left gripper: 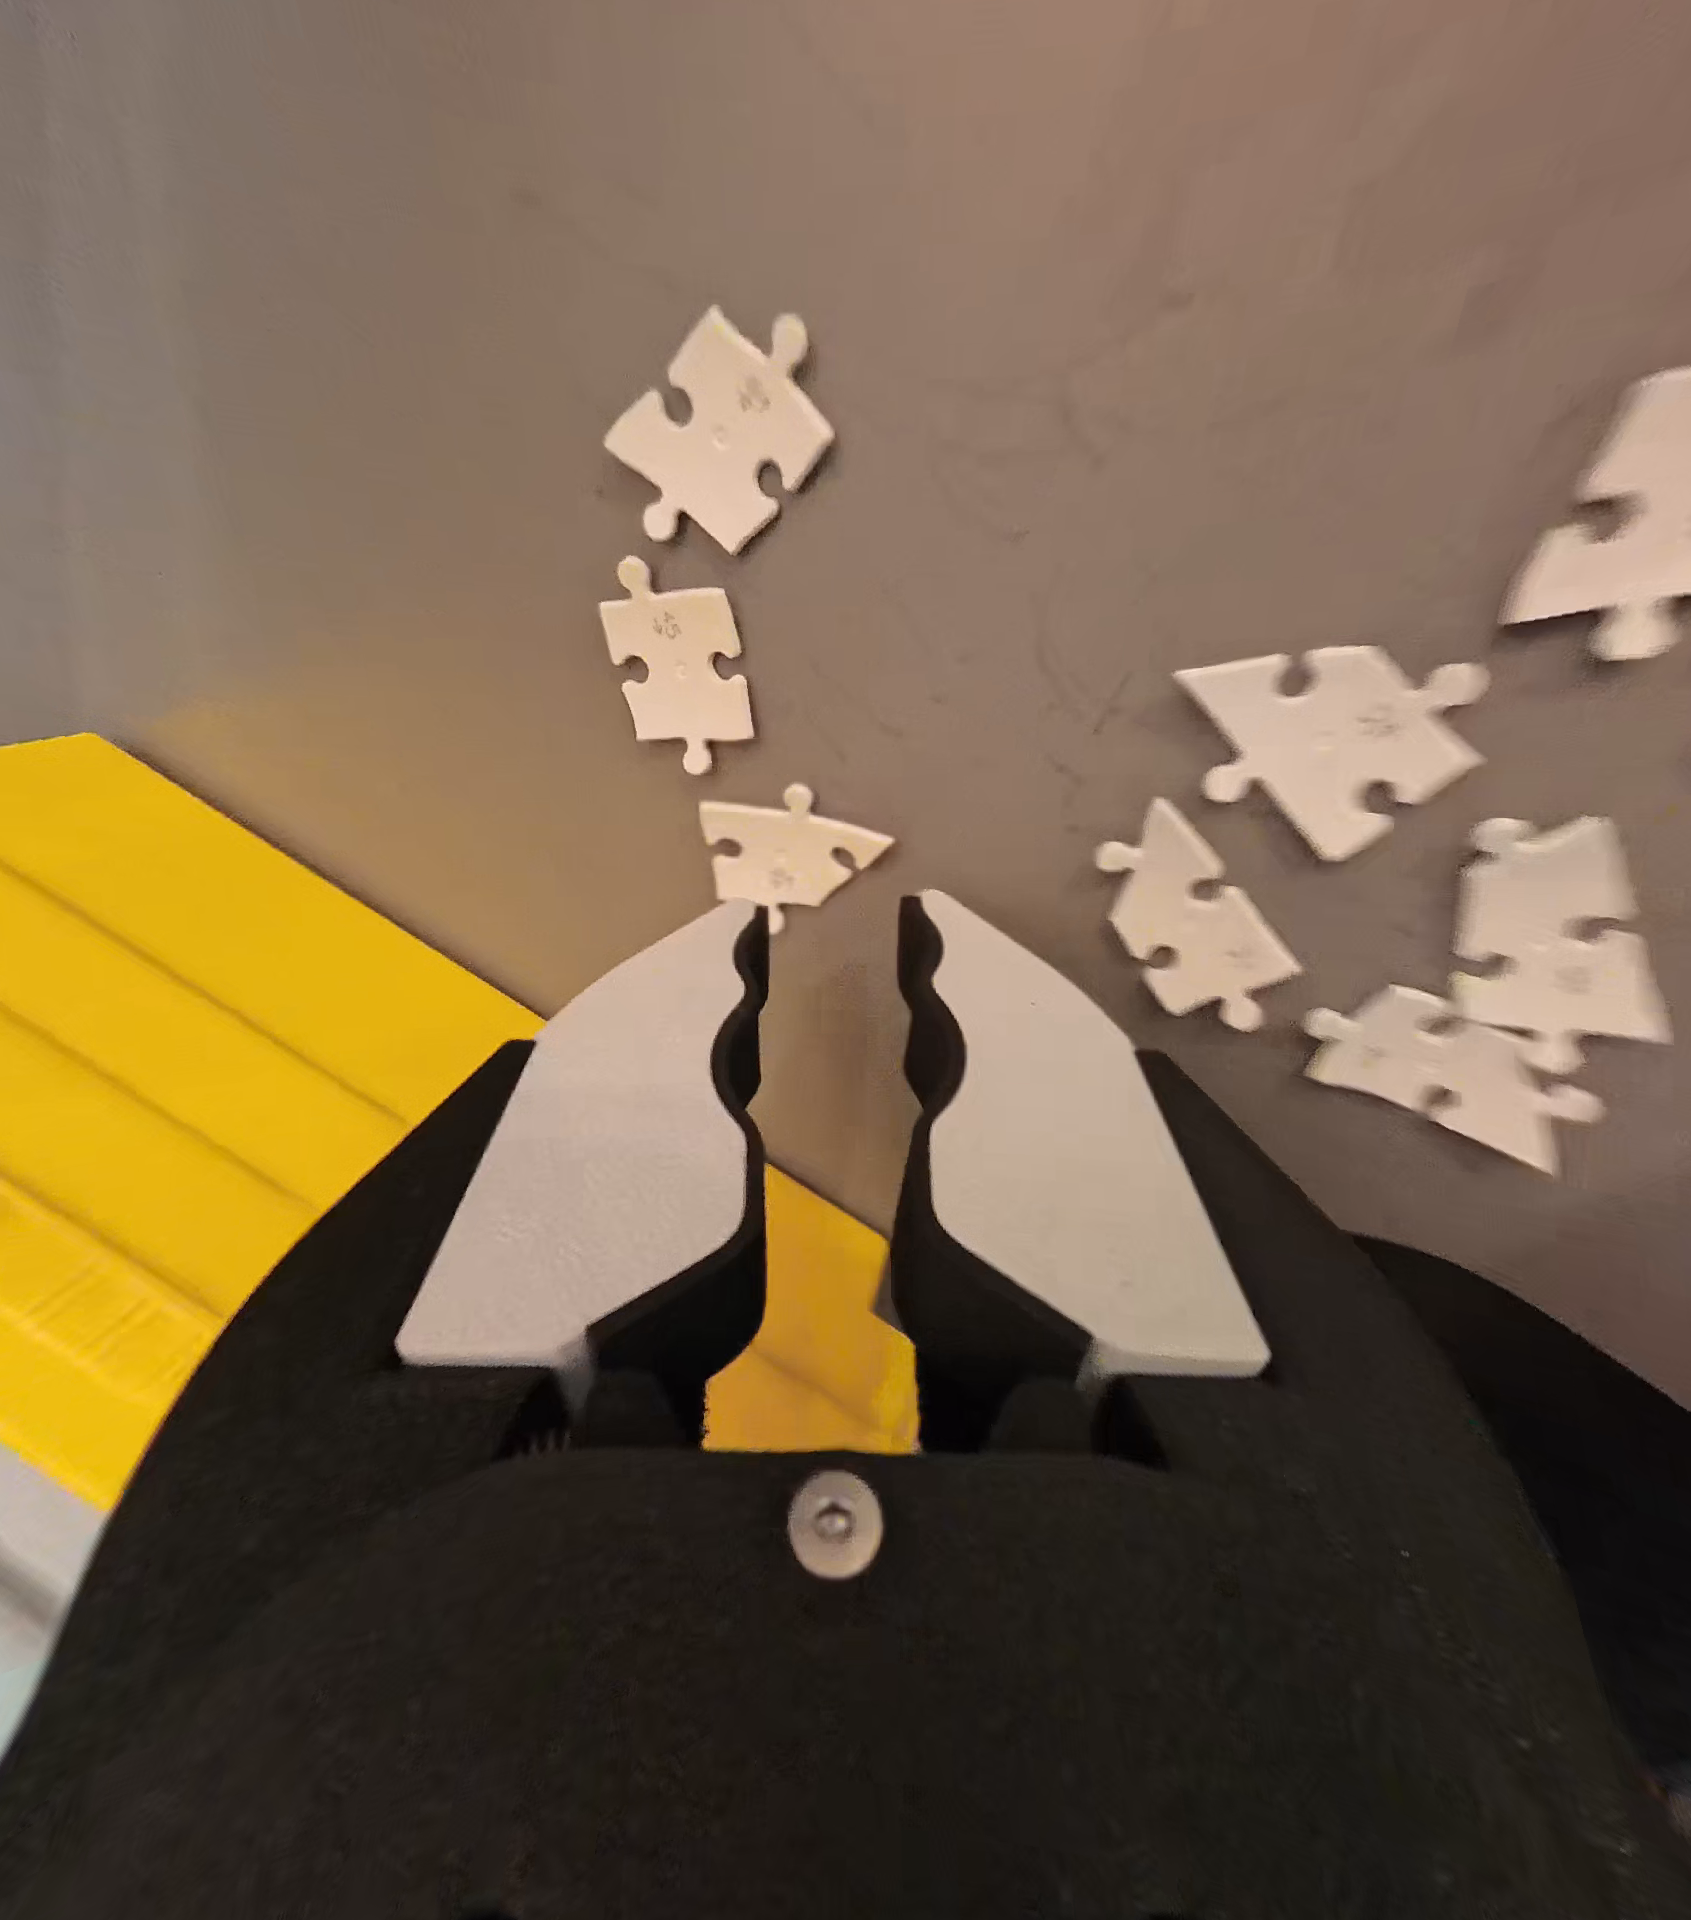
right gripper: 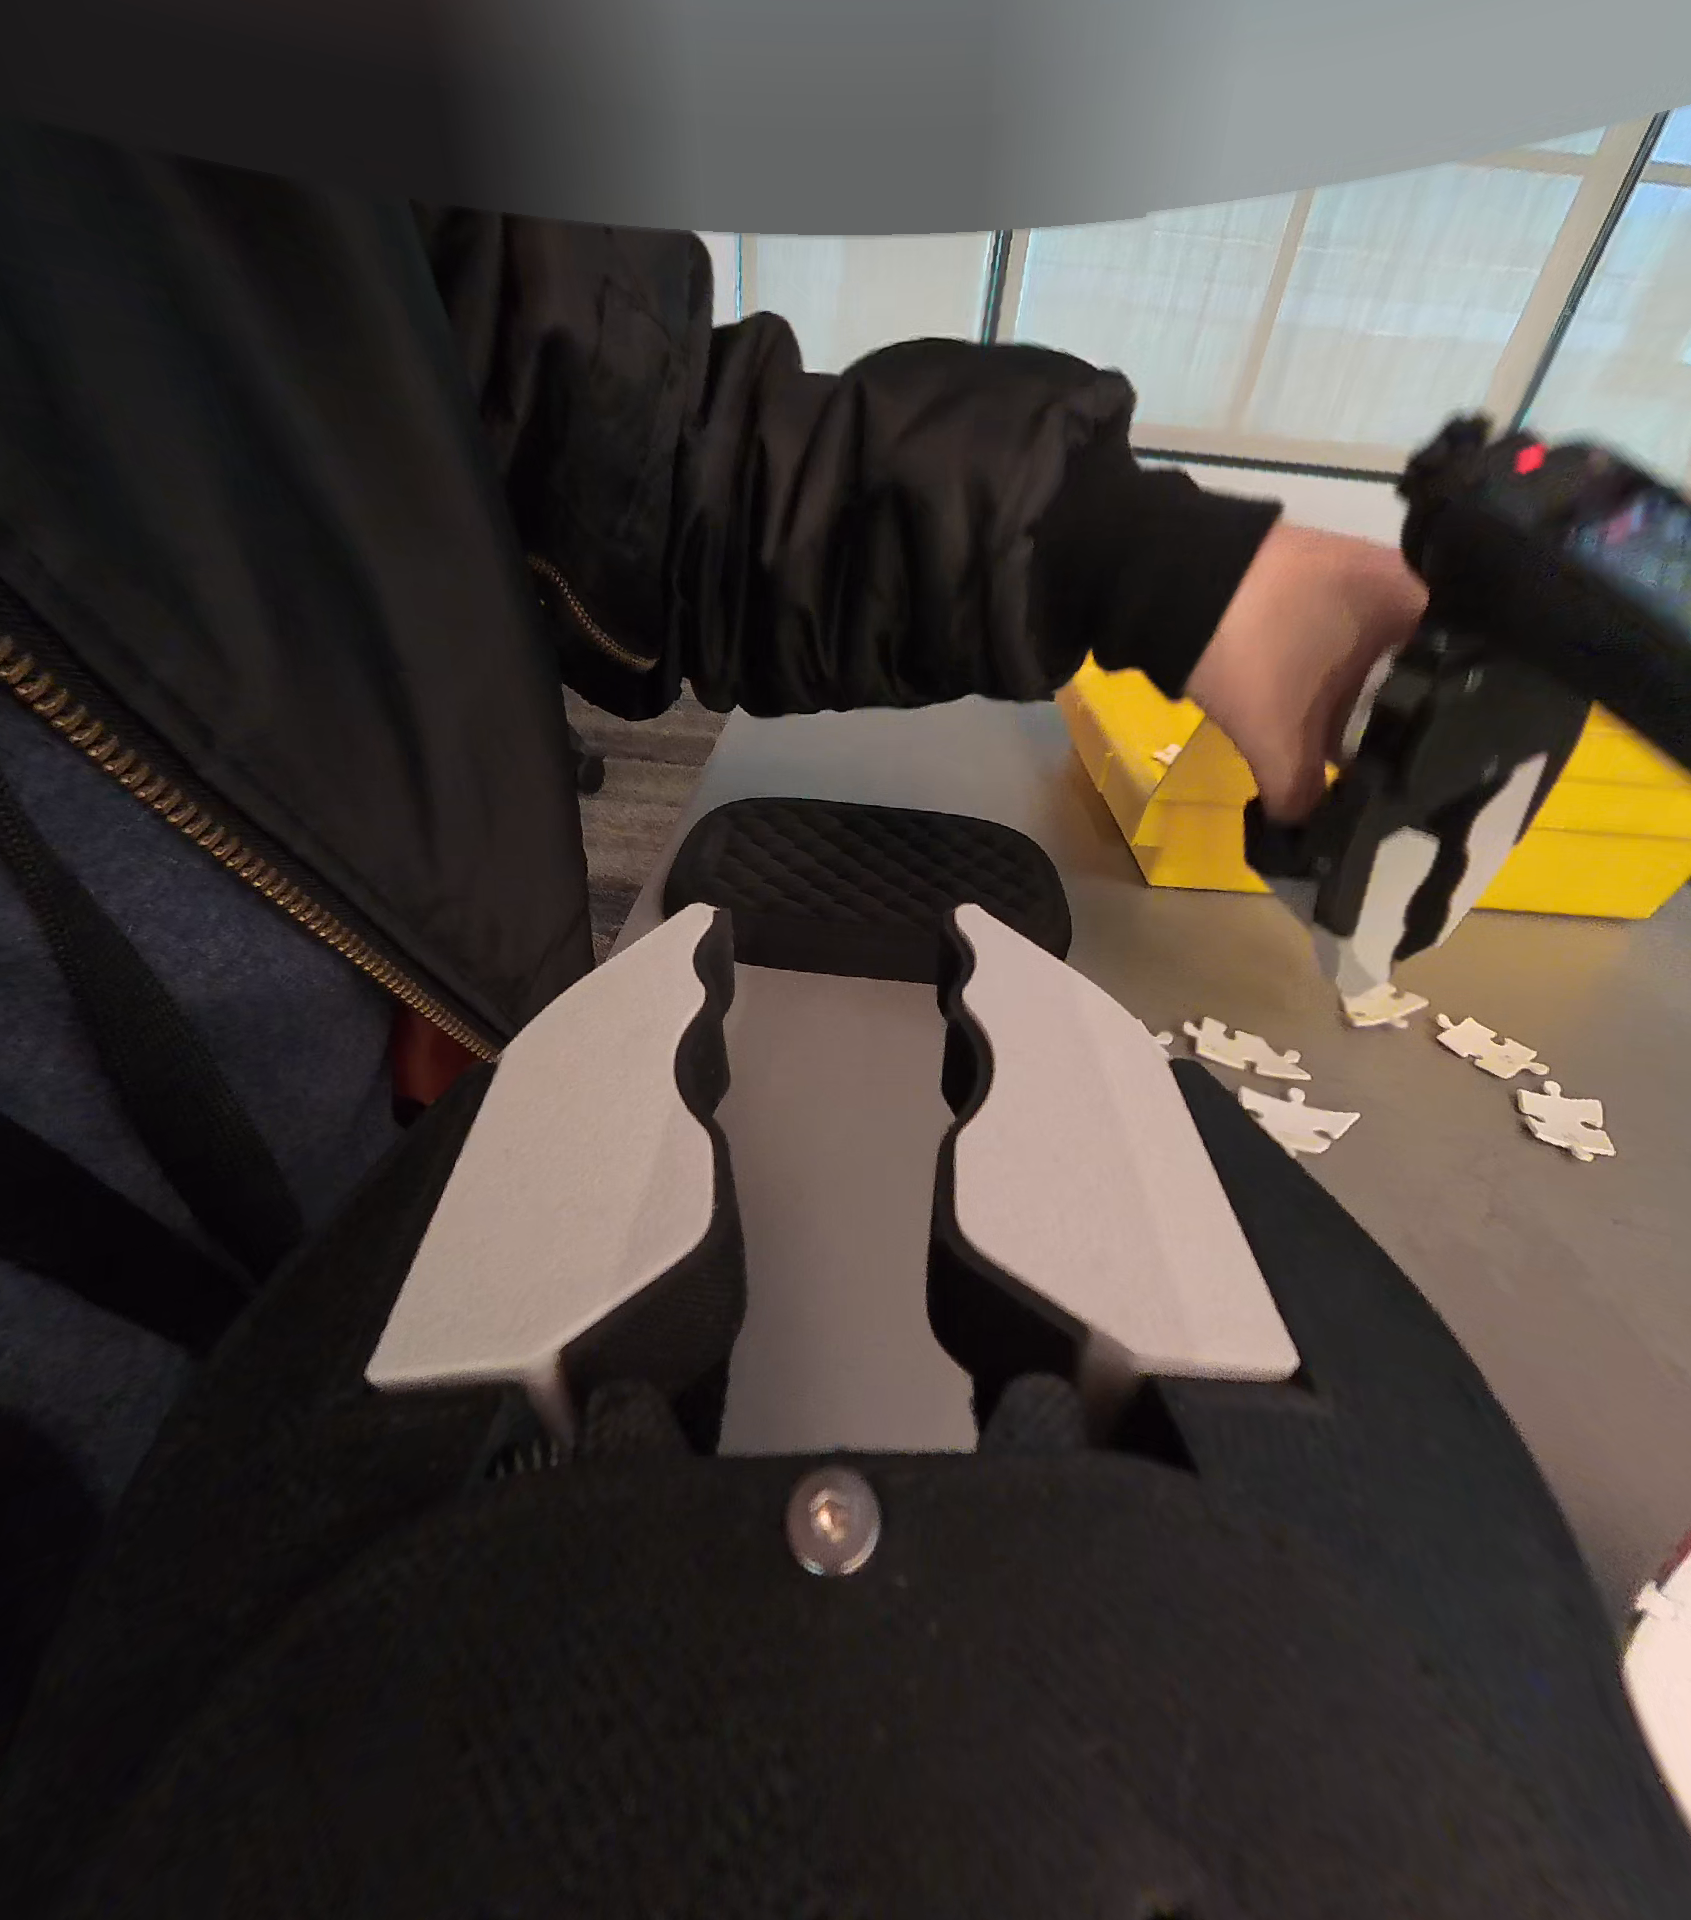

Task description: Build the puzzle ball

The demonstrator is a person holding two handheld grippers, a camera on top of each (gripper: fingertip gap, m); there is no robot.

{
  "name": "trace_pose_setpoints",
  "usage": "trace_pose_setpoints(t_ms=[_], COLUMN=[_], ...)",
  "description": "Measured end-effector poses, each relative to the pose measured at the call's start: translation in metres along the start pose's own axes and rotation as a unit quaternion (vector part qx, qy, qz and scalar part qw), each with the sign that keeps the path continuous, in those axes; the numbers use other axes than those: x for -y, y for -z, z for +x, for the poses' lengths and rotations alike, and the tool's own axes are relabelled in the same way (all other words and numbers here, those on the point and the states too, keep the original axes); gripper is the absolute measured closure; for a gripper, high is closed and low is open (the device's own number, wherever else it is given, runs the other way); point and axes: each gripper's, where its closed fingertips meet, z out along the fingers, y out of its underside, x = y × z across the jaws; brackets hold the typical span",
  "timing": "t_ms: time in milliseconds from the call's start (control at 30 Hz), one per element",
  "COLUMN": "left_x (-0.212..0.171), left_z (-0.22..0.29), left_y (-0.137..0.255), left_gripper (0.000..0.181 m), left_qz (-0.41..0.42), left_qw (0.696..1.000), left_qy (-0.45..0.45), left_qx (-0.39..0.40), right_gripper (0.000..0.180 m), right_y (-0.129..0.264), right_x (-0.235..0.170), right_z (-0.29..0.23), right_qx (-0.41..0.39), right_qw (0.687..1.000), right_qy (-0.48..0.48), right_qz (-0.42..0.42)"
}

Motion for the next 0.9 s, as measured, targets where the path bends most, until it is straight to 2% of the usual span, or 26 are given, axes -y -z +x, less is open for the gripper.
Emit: trace_pose_setpoints(t_ms=[67,133,233,300,433,600,700,767,833,900], left_x=[0.009,0.007,-0.022,-0.047,-0.09,-0.11,-0.107,-0.103,-0.101,-0.096], left_z=[0.001,-0.025,-0.091,-0.133,-0.192,-0.22,-0.219,-0.225,-0.225,-0.223], left_y=[0.031,0.069,0.115,0.122,0.07,-0.014,-0.044,-0.056,-0.066,-0.073], left_gripper=[0.156,0.155,0.153,0.153,0.153,0.153,0.149,0.147,0.153,0.148], left_qz=[0.066,0.124,0.162,0.156,0.069,0.003,0.011,0.027,0.03,0.043], left_qw=[0.997,0.991,0.979,0.974,0.981,0.993,0.998,0.999,0.999,0.999], left_qy=[0.019,0.039,0.085,0.124,0.151,0.102,0.057,0.031,0.026,0.015], left_qx=[-0.026,0.007,0.089,0.107,0.096,0.059,0.021,0.024,0.002,-0.023], right_gripper=[0.141,0.141,0.141,0.141,0.141,0.141,0.141,0.141,0.141,0.141], right_y=[0.0,0.0,0.0,-0.001,-0.003,-0.001,0.0,0.001,0.001,0.0], right_x=[-0.002,-0.003,-0.004,-0.006,-0.012,-0.016,-0.018,-0.019,-0.02,-0.02], right_z=[0.001,0.002,0.003,0.005,0.009,0.016,0.02,0.022,0.022,0.02], right_qx=[0.0,0.0,0.002,0.004,0.001,-0.005,-0.006,-0.003,-0.002,0.0], right_qw=[1.0,1.0,1.0,1.0,1.0,0.999,0.999,0.998,0.998,0.999], right_qy=[-0.006,-0.009,-0.016,-0.022,-0.027,-0.037,-0.051,-0.061,-0.059,-0.052], right_qz=[-0.002,-0.001,0.001,0.0,-0.006,-0.006,-0.001,0.001,-0.002,-0.004])
